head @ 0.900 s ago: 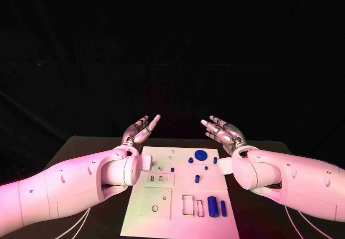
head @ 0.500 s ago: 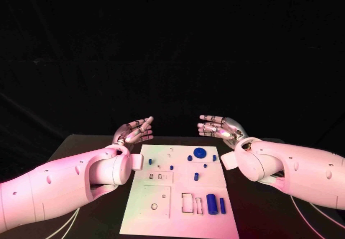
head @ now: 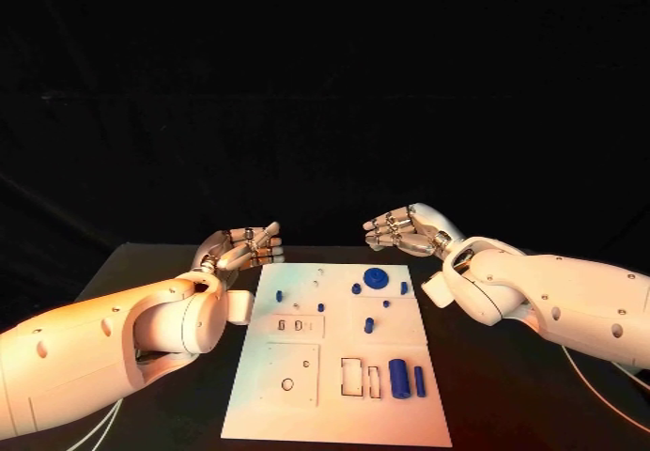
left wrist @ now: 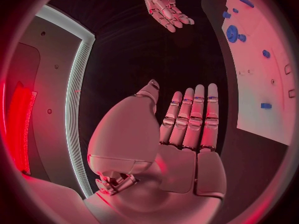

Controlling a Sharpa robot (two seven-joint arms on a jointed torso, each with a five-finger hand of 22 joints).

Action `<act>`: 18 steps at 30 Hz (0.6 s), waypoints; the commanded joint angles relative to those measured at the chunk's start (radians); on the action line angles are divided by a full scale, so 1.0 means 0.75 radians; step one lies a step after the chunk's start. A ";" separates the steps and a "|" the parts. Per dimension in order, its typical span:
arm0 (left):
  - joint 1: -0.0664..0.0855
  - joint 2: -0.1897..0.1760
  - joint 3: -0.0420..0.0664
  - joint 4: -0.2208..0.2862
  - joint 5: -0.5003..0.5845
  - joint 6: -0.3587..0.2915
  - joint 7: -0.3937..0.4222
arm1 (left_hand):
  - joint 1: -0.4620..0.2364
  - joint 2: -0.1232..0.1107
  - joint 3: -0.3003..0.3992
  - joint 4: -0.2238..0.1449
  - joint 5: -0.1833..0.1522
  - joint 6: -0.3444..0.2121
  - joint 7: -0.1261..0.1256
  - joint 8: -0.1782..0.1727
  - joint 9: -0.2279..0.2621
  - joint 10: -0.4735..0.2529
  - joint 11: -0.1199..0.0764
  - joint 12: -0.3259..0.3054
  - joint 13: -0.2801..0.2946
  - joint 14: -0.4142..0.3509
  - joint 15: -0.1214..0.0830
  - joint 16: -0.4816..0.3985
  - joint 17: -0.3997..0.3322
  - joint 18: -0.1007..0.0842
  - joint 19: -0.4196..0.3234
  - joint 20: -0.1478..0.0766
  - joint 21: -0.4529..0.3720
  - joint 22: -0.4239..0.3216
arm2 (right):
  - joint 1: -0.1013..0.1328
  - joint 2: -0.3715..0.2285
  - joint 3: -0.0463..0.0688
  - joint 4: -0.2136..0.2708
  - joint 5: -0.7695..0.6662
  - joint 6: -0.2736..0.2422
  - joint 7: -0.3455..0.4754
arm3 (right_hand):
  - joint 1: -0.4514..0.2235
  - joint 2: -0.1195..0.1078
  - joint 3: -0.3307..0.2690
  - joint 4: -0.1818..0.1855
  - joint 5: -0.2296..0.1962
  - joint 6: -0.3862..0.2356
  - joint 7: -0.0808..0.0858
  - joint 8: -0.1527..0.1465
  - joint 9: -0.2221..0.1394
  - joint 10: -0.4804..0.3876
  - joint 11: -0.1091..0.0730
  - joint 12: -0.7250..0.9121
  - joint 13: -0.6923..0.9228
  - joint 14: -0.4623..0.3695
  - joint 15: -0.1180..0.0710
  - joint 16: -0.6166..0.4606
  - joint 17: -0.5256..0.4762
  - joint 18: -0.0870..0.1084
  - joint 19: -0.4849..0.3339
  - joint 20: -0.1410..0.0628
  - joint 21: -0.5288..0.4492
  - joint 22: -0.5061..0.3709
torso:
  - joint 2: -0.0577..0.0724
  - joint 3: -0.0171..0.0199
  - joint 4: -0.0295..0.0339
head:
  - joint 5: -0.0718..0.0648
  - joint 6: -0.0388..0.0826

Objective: Assemble the parts on the task board

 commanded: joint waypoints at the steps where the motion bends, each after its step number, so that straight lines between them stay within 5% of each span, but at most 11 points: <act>1: 0.017 -0.026 0.003 0.047 -0.036 0.088 -0.007 | 0.026 0.001 -0.006 -0.011 -0.002 0.027 -0.002 0.006 -0.004 0.035 -0.010 -0.005 0.004 0.043 -0.013 0.016 0.011 0.015 0.016 -0.004 0.021 0.010 | 0.018 -0.002 0.002 -0.006 -0.396 0.093 -0.155 | -0.033 -0.061 0.053 -0.039 0.017 0.128 -0.024 -0.009 0.006 0.173 -0.051 -0.018 0.007 0.219 -0.065 0.027 0.017 0.021 0.138 -0.055 0.094 0.034 | 0.045 -0.0038 0.0066 | -0.009 0.004; 9: 0.045 -0.093 0.007 0.162 -0.044 0.141 -0.022 | 0.046 0.007 -0.018 -0.022 -0.001 0.071 -0.015 0.002 -0.009 0.098 -0.026 -0.012 0.008 0.097 -0.031 0.025 0.031 0.016 0.037 -0.018 0.068 0.033 | 0.062 0.005 0.004 0.013 -0.892 0.160 -0.381 | -0.097 -0.156 0.007 -0.031 0.116 0.186 -0.066 -0.010 0.008 0.252 -0.088 -0.040 0.010 0.361 -0.112 0.045 0.060 0.019 0.271 -0.109 0.209 0.092 | 0.107 -0.0082 0.0183 | -0.007 0.013; 18: 0.065 -0.129 0.017 0.235 -0.037 0.150 -0.023 | 0.048 0.009 -0.020 -0.022 -0.001 0.076 -0.017 0.001 -0.010 0.104 -0.028 -0.014 0.008 0.102 -0.032 0.024 0.033 0.016 0.040 -0.020 0.075 0.037 | 0.083 0.016 0.005 0.062 -1.268 0.181 -0.562 | -0.088 -0.190 -0.020 -0.006 0.133 0.240 -0.112 -0.008 0.021 0.312 -0.147 -0.044 0.022 0.644 -0.196 0.229 0.218 0.019 0.487 -0.202 0.395 0.195 | 0.161 -0.0102 0.0313 | -0.024 0.015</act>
